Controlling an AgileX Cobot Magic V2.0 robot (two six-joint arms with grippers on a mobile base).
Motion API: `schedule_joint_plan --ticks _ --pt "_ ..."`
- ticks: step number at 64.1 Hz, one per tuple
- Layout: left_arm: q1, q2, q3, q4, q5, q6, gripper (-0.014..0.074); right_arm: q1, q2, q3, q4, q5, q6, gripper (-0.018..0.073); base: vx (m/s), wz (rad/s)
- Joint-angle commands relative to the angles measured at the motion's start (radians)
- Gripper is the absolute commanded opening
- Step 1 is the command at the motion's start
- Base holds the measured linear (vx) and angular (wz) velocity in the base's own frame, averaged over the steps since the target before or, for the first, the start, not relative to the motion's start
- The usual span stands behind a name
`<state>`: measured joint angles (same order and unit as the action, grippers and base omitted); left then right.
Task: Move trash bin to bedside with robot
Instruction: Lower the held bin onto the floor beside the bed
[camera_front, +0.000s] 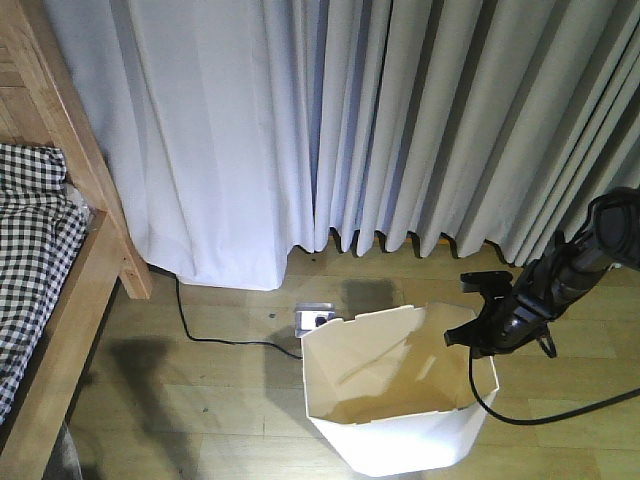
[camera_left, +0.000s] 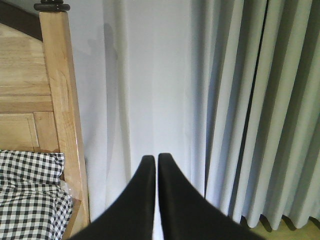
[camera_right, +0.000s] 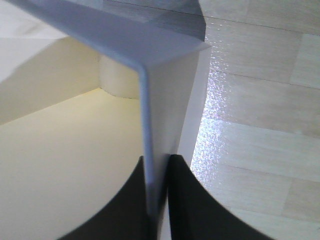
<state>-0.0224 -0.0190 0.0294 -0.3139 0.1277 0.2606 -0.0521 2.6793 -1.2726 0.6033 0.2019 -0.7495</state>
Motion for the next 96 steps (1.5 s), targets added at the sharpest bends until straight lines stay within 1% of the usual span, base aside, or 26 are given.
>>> schedule_joint_plan --ticks 1,5,8,15,26,33,38,42,50,66,77,86,96 --pt "-0.001 -0.008 0.028 -0.01 -0.065 -0.003 -0.0006 -0.005 -0.045 -0.057 0.087 0.108 -0.042 -0.0003 0.0 0.0" --pt "-0.001 -0.008 0.028 -0.01 -0.065 -0.003 -0.0006 -0.005 -0.025 -0.074 0.138 0.115 -0.078 -0.0003 0.0 0.0" --pt "-0.001 -0.008 0.028 -0.01 -0.065 -0.003 -0.0006 -0.005 -0.013 -0.084 0.195 0.118 -0.115 -0.0003 0.0 0.0" --pt "-0.001 -0.008 0.028 -0.01 -0.065 -0.003 -0.0006 -0.005 0.013 -0.106 0.319 0.136 -0.237 -0.0003 0.0 0.0" --pt "-0.001 -0.008 0.028 -0.01 -0.065 -0.003 -0.0006 -0.005 0.077 -0.157 0.559 0.227 -0.426 -0.0003 0.0 0.0" --pt "-0.001 -0.008 0.028 -0.01 -0.065 -0.003 -0.0006 -0.005 0.115 -0.179 0.697 0.237 -0.501 -0.0003 0.0 0.0" --pt "-0.001 -0.008 0.028 -0.01 -0.065 -0.003 -0.0006 -0.005 0.141 -0.197 0.74 0.239 -0.56 -0.0003 0.0 0.0" --pt "-0.001 -0.008 0.028 -0.01 -0.065 -0.003 -0.0006 -0.005 0.161 -0.221 0.755 0.254 -0.577 -0.0003 0.0 0.0" --pt "-0.001 -0.008 0.028 -0.01 -0.065 -0.003 -0.0006 -0.005 0.196 -0.268 0.753 0.28 -0.579 -0.0003 0.0 0.0" --pt "-0.001 -0.008 0.028 -0.01 -0.065 -0.003 -0.0006 -0.005 0.235 -0.311 0.753 0.281 -0.58 0.0002 0.0 0.0" --pt "-0.001 -0.008 0.028 -0.01 -0.065 -0.003 -0.0006 -0.005 0.248 -0.326 0.751 0.275 -0.582 0.0027 0.0 0.0" --pt "-0.001 -0.008 0.028 -0.01 -0.065 -0.003 -0.0006 -0.005 0.248 -0.326 0.751 0.251 -0.585 0.009 0.0 0.0" --pt "-0.001 -0.008 0.028 -0.01 -0.065 -0.003 -0.0006 -0.005 0.249 -0.325 0.751 0.255 -0.583 0.0212 0.0 0.0"
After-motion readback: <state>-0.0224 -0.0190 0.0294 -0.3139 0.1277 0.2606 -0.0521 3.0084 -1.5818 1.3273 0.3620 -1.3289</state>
